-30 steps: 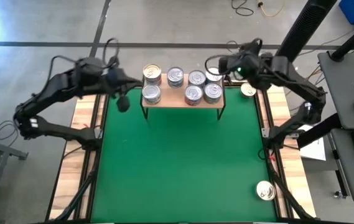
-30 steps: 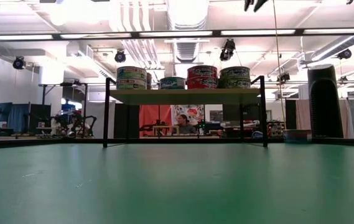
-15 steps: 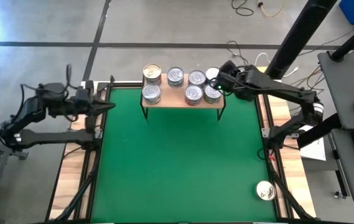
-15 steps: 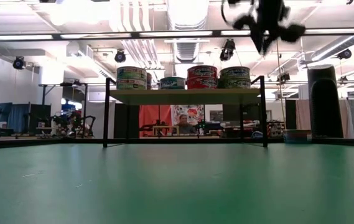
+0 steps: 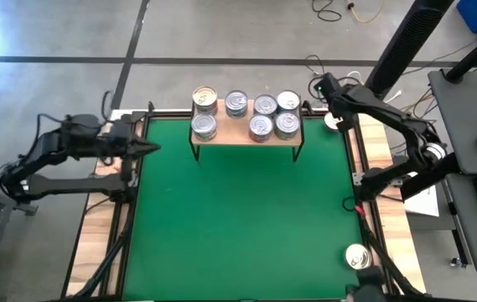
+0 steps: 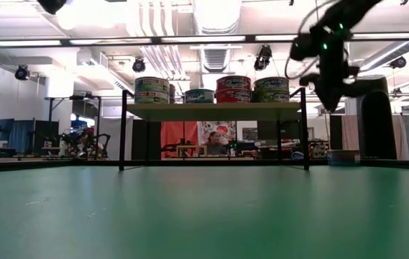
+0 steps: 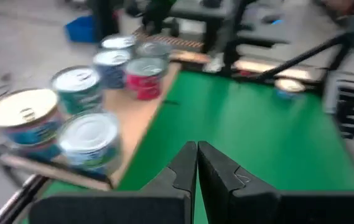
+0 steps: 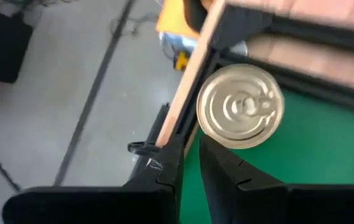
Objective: Stack canned seafood by type on shelf
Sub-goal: Put the blue pink tuna can on the shelf
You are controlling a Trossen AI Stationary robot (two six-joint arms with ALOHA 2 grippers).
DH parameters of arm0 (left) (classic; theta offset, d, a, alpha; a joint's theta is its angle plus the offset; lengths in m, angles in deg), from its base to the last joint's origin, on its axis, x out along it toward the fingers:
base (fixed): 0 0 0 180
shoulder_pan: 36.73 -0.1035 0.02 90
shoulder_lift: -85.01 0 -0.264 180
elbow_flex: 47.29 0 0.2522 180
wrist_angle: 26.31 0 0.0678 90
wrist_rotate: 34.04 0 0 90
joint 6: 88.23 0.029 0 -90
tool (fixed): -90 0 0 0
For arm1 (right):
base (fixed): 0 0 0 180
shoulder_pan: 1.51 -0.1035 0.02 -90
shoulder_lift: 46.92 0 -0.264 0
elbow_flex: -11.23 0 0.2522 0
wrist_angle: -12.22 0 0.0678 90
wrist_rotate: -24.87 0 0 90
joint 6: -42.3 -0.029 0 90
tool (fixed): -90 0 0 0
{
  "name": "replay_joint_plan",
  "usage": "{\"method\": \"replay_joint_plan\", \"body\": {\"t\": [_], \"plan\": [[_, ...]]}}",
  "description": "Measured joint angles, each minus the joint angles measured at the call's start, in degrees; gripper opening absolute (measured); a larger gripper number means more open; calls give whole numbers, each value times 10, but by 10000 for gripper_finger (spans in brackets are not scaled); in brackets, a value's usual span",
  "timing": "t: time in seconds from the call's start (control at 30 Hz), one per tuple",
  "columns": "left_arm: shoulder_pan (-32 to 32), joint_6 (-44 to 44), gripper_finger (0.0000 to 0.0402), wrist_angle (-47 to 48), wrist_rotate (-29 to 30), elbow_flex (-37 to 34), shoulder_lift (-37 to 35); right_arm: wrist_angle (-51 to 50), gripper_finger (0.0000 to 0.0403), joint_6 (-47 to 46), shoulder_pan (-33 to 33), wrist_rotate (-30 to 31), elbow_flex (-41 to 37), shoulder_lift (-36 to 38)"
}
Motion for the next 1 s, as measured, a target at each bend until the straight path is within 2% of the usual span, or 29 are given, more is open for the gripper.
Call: {"method": "replay_joint_plan", "body": {"t": [0.07,0.2,0.3,0.4,0.53,0.77,1.0], "plan": [[-3,-3,0,2,39,17,18,53,42,-1,27,-30,-30,0],[-8,31,0,0,112,61,36,142,42,-52,50,-35,-91,-6],[-8,36,0,8,147,87,55,187,41,-96,63,-36,-132,-13],[-11,33,0,25,166,95,85,198,32,-89,73,-36,-158,-26],[-32,32,0,18,163,95,115,207,16,-48,83,-43,-180,-54],[-64,0,0,5,86,94,137,205,12,106,76,-59,-189,-94],[-63,-28,0,73,25,92,125,96,13,84,14,-81,-197,-71]]}}
